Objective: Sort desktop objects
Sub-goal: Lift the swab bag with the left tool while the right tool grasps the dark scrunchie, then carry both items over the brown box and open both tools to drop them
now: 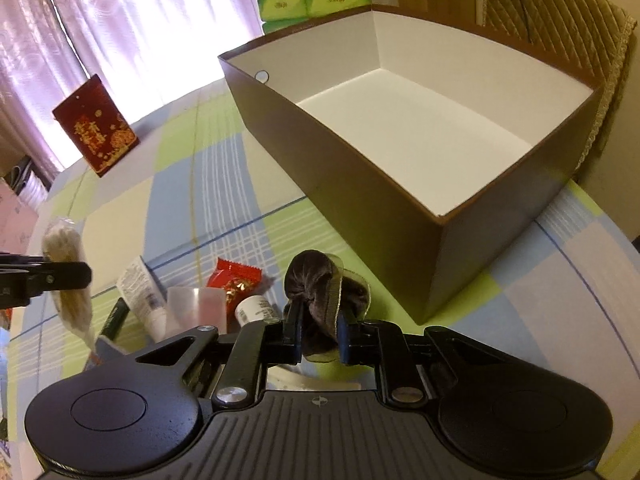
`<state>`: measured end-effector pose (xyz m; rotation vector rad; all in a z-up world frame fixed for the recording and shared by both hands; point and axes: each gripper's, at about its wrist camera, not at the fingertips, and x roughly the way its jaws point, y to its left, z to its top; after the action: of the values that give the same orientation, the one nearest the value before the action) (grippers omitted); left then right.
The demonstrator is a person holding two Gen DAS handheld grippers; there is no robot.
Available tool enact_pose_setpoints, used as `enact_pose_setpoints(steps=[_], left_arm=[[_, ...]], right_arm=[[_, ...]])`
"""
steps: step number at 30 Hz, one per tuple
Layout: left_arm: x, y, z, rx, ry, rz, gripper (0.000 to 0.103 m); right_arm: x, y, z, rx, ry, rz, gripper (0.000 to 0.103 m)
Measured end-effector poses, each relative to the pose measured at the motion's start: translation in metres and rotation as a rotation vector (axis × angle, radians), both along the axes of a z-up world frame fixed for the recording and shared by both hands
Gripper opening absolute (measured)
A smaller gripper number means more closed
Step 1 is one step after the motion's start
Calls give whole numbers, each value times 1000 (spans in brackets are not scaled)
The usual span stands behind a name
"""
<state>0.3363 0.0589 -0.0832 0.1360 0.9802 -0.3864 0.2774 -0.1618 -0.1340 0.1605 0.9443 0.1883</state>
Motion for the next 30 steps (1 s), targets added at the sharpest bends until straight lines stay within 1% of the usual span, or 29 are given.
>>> enact_pose_setpoints(steps=[5,9,13,17,20,22,30], left_arm=[[-14,-12,9,-12,-21,-17,18],[-26,-23,18,-21,-44,-32,18],[-38,-38,29,-35,-68,-46,18],[-45,-54,42,-55,-99,-61,18],[-48,-68,54,-69,-129,-71,18],[-48,-79,62,-78,-149,-77,18],[-39,-122,86,-114,-205,-97,18]], right_arm=[[-14,-9,11,18,-8,21,13],[-25,-17,26,42,-36,54,13],[-33,-26,48,63,-77,91,13],[-38,-36,74,77,-138,124,13],[-35,-47,93,100,-174,131,13],[-32,-57,102,98,-199,130,13],[-6,-97,126,75,-259,116,13]])
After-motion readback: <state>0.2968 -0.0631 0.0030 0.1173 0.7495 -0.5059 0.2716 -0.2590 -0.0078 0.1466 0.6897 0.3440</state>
